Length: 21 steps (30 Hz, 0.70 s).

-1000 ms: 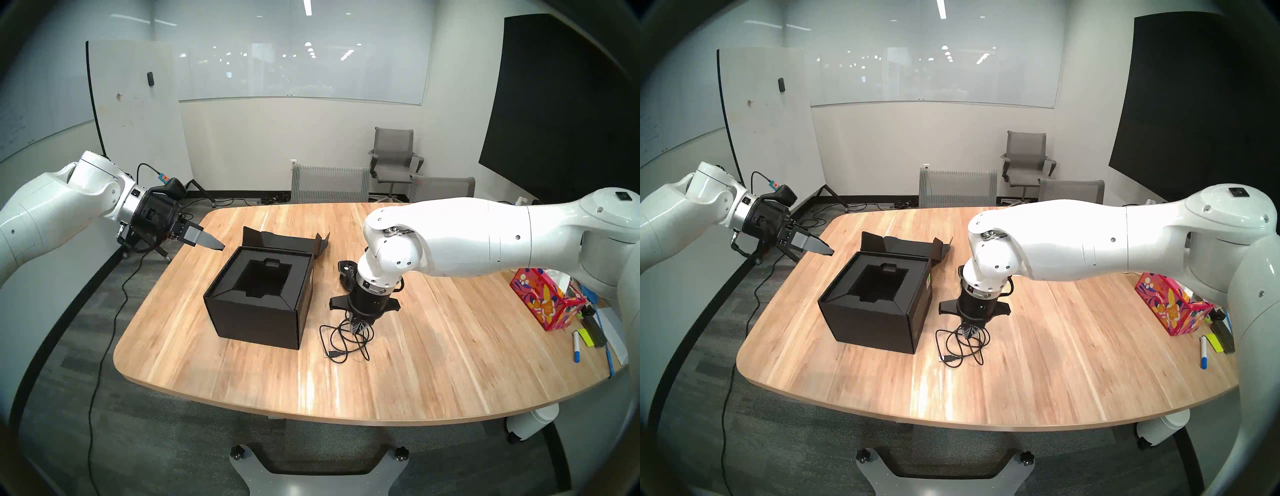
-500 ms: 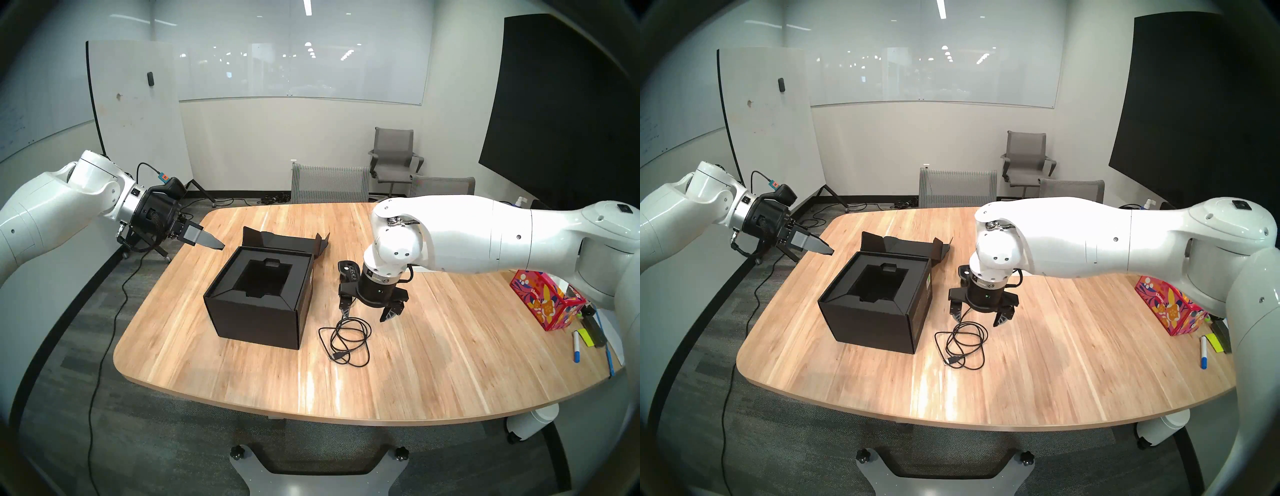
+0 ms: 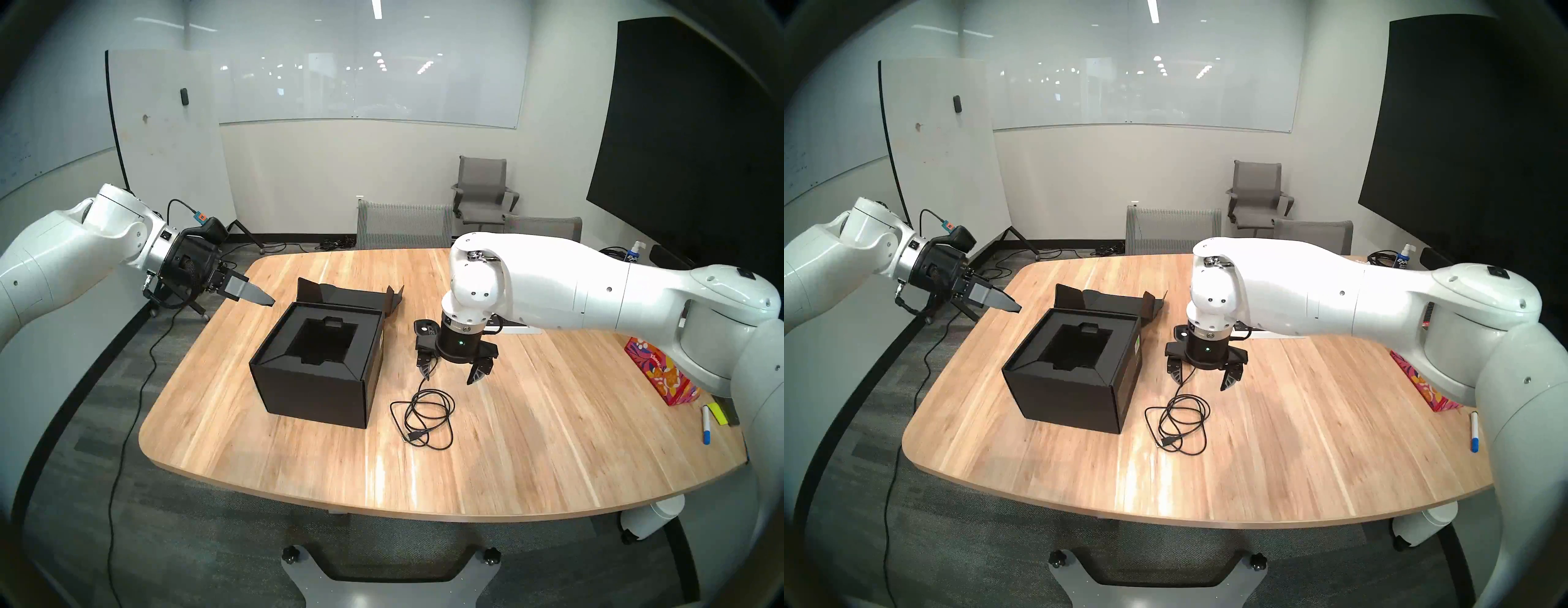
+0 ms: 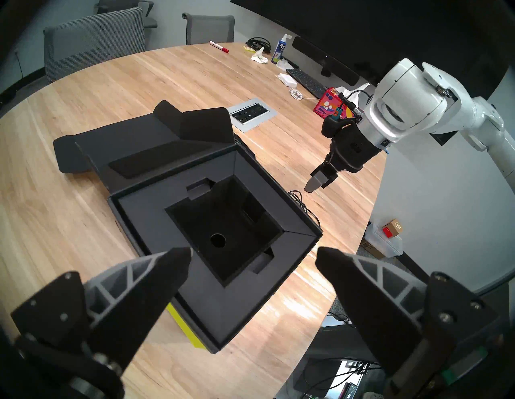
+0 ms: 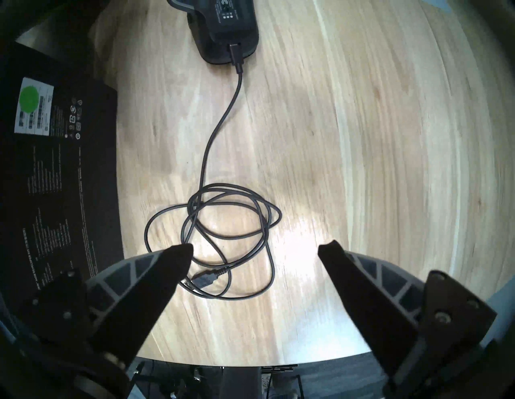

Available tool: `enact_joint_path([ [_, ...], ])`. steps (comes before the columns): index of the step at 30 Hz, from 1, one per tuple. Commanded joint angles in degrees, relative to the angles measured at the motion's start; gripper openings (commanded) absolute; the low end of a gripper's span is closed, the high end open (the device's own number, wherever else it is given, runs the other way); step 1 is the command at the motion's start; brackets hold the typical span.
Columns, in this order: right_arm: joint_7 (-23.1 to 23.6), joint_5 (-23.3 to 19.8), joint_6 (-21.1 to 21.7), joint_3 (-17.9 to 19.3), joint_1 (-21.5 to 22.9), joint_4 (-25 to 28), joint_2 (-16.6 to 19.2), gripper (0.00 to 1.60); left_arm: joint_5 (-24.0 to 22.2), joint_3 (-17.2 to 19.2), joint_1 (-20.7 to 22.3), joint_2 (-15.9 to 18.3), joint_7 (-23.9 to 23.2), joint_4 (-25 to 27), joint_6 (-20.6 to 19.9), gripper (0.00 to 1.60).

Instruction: Open the box and place the mouse inside

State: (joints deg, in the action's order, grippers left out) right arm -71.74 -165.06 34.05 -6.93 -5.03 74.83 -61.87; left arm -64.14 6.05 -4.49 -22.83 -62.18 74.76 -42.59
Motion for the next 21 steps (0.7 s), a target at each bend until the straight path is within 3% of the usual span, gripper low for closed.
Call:
enact_joint_path([
  [1,-3.8,0.06,5.61,3.38,-0.79,-6.45,-2.73,1.6,-0.2,0.7,1.25,-0.14,-1.57,-0.17,-0.13,1.6],
  [8,0.71,0.06,10.58,0.29,1.42,-12.55,-4.14,1.6,-0.25,0.62,1.31,-0.13,-1.5,-0.16,-0.12,1.6],
  [18,7.05,0.06,13.87,-5.47,4.18,-15.57,-4.82,1.6,-0.27,0.51,1.39,-0.14,-1.52,-0.17,-0.11,1.6],
  [21,7.0,0.06,14.81,-5.94,4.12,-16.65,-5.51,1.6,-0.24,0.47,1.43,-0.16,-1.61,-0.21,-0.11,1.6],
])
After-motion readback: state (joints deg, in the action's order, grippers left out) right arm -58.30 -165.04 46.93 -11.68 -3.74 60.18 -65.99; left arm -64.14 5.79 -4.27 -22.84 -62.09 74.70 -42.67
